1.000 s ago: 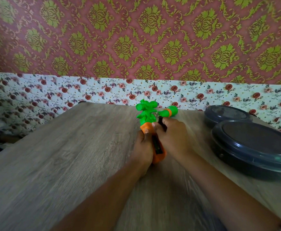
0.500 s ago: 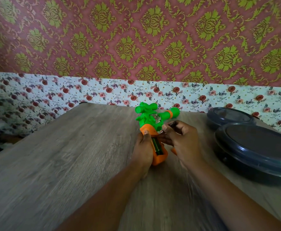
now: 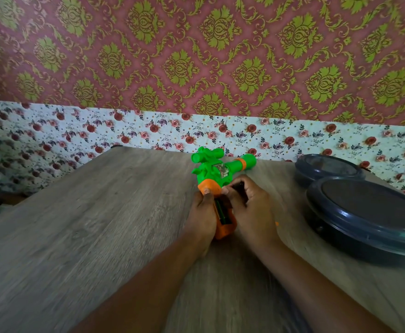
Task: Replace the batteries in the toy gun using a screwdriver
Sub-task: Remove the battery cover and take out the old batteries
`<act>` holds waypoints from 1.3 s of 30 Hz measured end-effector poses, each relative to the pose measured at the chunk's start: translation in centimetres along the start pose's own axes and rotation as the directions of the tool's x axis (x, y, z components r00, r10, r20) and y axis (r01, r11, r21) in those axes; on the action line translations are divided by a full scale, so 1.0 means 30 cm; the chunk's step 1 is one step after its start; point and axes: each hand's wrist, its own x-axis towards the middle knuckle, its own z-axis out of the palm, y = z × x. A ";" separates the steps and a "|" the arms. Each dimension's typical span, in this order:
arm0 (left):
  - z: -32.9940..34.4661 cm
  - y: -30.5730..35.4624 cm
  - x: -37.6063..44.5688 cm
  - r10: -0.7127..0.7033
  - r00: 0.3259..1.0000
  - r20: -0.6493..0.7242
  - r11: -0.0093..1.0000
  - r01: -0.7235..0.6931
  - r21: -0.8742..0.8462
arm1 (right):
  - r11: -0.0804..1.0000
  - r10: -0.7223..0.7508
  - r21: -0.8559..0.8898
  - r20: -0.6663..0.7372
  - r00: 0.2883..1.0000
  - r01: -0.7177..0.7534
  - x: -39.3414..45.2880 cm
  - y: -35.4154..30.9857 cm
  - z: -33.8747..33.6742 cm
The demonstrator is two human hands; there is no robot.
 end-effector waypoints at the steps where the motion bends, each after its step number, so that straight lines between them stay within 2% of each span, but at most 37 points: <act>1: 0.000 0.000 -0.001 0.001 1.000 0.002 1.000 -0.001 0.005 | 1.000 0.010 -0.026 0.006 1.000 -0.010 0.009 -0.002 0.000; 5: 0.002 0.004 -0.004 0.005 1.000 0.016 1.000 -0.005 -0.001 | 0.988 0.114 -0.110 0.074 0.991 -0.106 0.065 -0.023 -0.005; 9: 0.006 0.005 -0.015 0.043 0.999 0.023 0.998 -0.044 0.047 | 0.958 0.267 -0.152 0.182 0.946 -0.241 0.148 -0.045 -0.021; 14: 0.000 0.007 -0.023 0.102 0.994 0.028 0.975 -0.106 0.198 | 0.932 0.315 -0.293 0.372 0.873 -0.212 0.220 -0.096 -0.028; 16: -0.004 0.011 -0.029 0.120 0.992 0.026 0.964 -0.123 0.237 | 0.918 0.339 -0.334 0.387 0.858 -0.212 0.234 -0.110 -0.026; 20: -0.005 0.017 -0.037 0.122 0.992 0.022 0.967 -0.124 0.221 | 0.892 0.428 -0.326 0.383 0.818 -0.314 0.247 -0.133 -0.033; 24: 0.000 0.016 -0.032 0.081 0.997 -0.002 0.980 -0.079 0.182 | 0.917 0.362 -0.311 0.376 0.853 -0.251 0.225 -0.148 -0.050; 26: -0.001 0.019 -0.030 0.058 0.998 -0.005 0.985 -0.057 0.161 | 0.937 0.305 -0.278 0.352 0.885 -0.212 0.200 -0.144 -0.066; 30: -0.001 0.027 -0.033 0.103 0.995 0.007 0.978 -0.102 0.180 | 0.972 0.227 -0.119 0.237 0.945 -0.203 0.129 -0.122 -0.092; 33: -0.006 0.028 -0.028 0.063 0.998 0.021 0.982 -0.066 0.178 | 0.956 0.262 0.081 0.186 0.947 -0.280 0.084 -0.089 -0.097; 35: -0.008 0.026 -0.020 0.029 0.999 0.013 0.993 -0.031 0.114 | 0.918 0.295 0.226 0.158 0.942 -0.326 0.060 -0.066 -0.095; 39: -0.009 0.018 0.005 -0.044 0.999 -0.016 0.998 0.045 0.041 | 0.900 0.293 0.345 -0.020 0.956 -0.268 0.050 -0.033 -0.106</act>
